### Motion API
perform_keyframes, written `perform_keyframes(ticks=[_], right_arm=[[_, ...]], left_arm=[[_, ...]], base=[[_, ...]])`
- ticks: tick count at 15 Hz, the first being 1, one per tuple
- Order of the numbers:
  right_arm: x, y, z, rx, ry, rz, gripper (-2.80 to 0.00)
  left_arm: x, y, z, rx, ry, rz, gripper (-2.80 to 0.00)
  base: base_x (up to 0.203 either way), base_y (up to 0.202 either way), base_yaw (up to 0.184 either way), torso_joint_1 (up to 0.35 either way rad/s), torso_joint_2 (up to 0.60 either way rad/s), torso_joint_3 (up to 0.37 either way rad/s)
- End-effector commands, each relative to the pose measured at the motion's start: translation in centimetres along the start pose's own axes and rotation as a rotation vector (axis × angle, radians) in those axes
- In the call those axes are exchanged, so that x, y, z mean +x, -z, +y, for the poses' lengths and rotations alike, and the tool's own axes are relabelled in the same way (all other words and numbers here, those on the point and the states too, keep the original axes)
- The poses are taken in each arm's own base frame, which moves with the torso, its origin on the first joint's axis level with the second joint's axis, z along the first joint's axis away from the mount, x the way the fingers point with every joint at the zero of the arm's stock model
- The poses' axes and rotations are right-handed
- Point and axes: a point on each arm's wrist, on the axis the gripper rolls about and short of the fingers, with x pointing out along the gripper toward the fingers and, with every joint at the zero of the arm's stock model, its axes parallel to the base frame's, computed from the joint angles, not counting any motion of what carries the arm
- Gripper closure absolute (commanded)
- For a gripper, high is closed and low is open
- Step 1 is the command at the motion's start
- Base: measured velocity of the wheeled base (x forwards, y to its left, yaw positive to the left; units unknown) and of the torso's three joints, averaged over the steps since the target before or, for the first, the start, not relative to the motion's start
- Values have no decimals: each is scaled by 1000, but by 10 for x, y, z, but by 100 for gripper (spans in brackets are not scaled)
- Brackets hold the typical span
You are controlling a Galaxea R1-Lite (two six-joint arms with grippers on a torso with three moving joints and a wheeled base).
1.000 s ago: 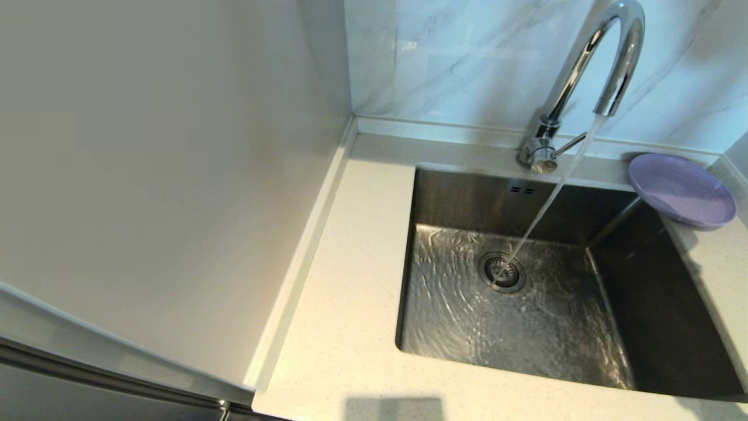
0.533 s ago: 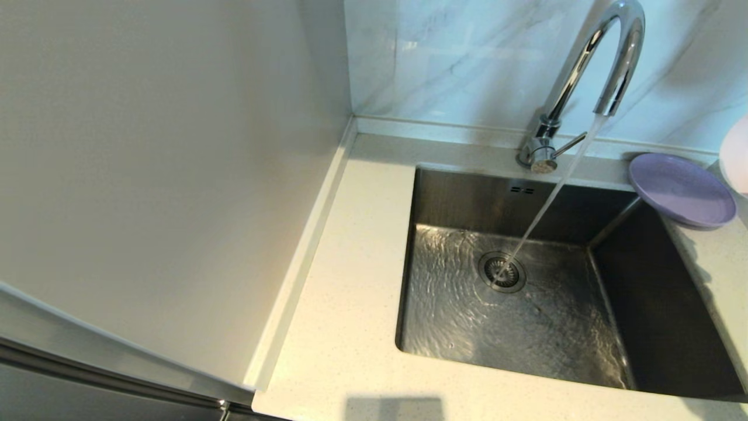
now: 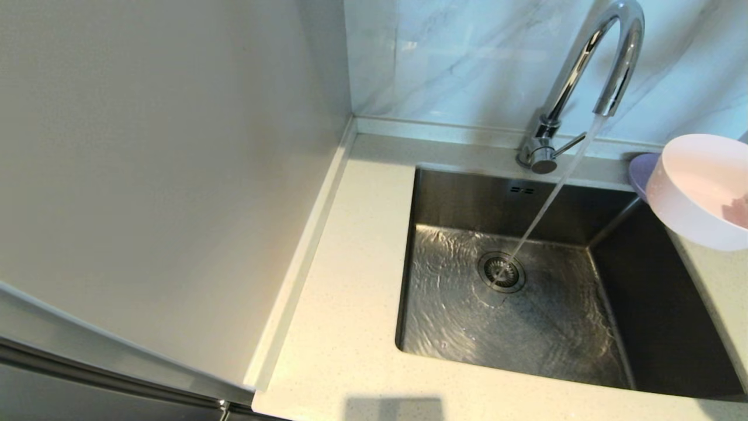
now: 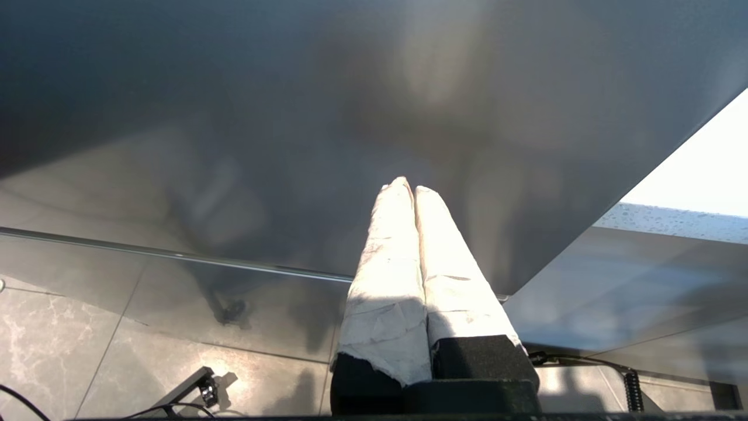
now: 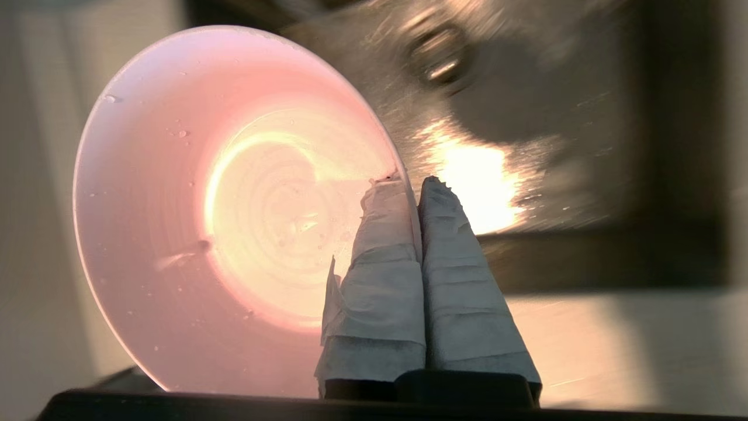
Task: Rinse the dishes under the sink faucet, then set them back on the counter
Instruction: Place the bowl on the table
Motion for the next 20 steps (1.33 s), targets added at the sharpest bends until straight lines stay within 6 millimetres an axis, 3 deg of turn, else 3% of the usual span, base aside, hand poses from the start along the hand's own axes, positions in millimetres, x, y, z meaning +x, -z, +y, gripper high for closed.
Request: perform_keyframes(ticks=[1,5,8,13,17,20], right_arm=[[1,5,5,370,-227,213,0],[22,12,3,566,-309,433,0],[51,13,-3,632,-262,521,0],[91,31,-27,729,-109,625,0],[111,23,-28,725,-67,599,0],[125,9,-31,703,-50,469,0]], left_arm=[[0,0,0,0,0,0,0],[0,0,0,0,0,0,0],[0,0,0,0,0,0,0],[0,0,0,0,0,0,0],[0,0,0,0,0,0,0],[0,0,0,0,0,0,0]], base=[[0,0,0,0,0,0],[0,0,0,0,0,0],[0,0,0,0,0,0],[0,0,0,0,0,0],[0,0,0,0,0,0],[0,0,0,0,0,0]])
